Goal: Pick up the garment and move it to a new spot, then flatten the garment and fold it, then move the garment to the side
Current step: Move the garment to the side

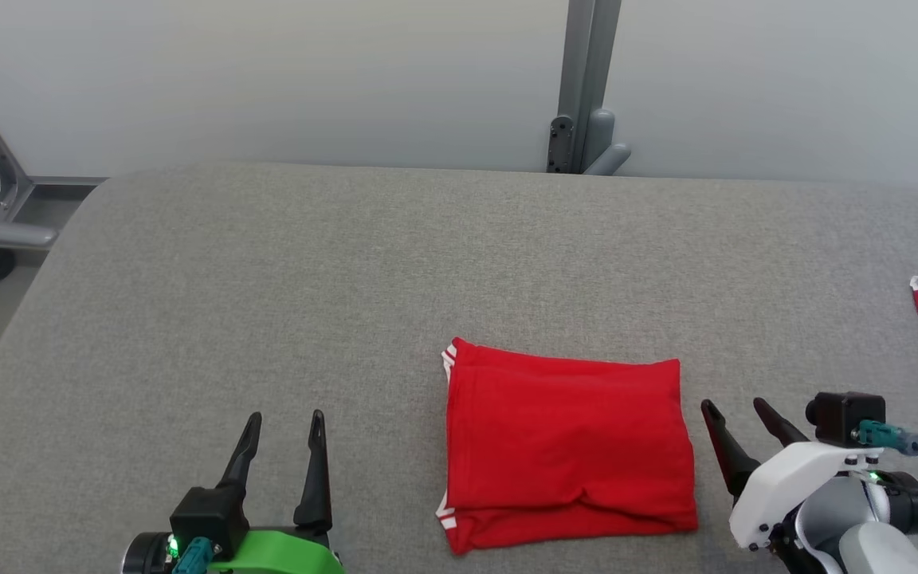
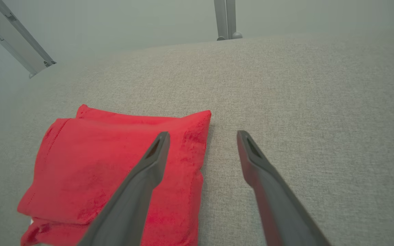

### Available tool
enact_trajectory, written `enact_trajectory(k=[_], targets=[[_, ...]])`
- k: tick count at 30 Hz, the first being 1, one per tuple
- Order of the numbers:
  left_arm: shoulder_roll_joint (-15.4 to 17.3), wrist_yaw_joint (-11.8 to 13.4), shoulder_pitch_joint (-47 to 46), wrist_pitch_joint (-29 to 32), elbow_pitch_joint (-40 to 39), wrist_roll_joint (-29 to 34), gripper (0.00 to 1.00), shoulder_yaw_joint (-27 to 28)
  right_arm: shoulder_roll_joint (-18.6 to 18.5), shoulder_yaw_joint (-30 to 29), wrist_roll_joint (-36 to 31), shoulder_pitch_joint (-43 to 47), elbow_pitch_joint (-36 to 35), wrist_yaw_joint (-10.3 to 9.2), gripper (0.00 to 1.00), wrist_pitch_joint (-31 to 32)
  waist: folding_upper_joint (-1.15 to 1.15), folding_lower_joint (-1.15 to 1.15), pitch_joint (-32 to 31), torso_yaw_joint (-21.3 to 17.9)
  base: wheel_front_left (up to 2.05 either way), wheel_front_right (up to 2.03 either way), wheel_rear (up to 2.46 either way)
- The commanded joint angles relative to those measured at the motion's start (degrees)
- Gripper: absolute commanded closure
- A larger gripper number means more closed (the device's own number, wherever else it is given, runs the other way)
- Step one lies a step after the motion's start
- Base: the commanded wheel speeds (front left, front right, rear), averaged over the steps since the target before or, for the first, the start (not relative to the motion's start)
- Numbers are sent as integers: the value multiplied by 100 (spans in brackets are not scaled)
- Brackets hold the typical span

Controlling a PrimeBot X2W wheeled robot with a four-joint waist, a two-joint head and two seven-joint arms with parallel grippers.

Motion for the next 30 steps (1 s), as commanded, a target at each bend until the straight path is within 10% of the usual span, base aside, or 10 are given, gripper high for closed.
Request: enact_trajectory(k=[1, 23, 24, 25, 27, 30], targets=[[0, -6, -66, -26, 6, -16, 0, -6, -140, 27, 181, -125, 68, -1, 0, 197, 0, 0, 49, 108, 0, 0, 0], [-5, 16, -331, -27, -12, -112, 0, -44, -998, 1004, 2331, -1339, 2036, -1, 0, 1612, 0, 0, 604, 803, 0, 0, 0], [-5, 18, -334, -27, -14, -110, 0, -39, -989, 1062, 2397, -1371, 2083, -1, 8, 1629, 0, 0, 612, 802, 0, 0, 0], [-5, 22, -333, -27, -17, -108, 0, -35, -984, 1119, 2468, -1401, 2115, -1, 53, 1620, 0, 0, 618, 797, 0, 0, 0], [-5, 34, -336, -27, -20, -110, 0, -24, -1005, 1222, 2567, -1440, 2157, -1, 99, 1569, 0, 0, 624, 777, 0, 0, 0], [-5, 48, -334, -27, -19, -114, 0, -12, -1068, 1392, 2695, -1483, 2177, -3, 100, 1529, 0, 0, 626, 724, 0, 0, 0]])
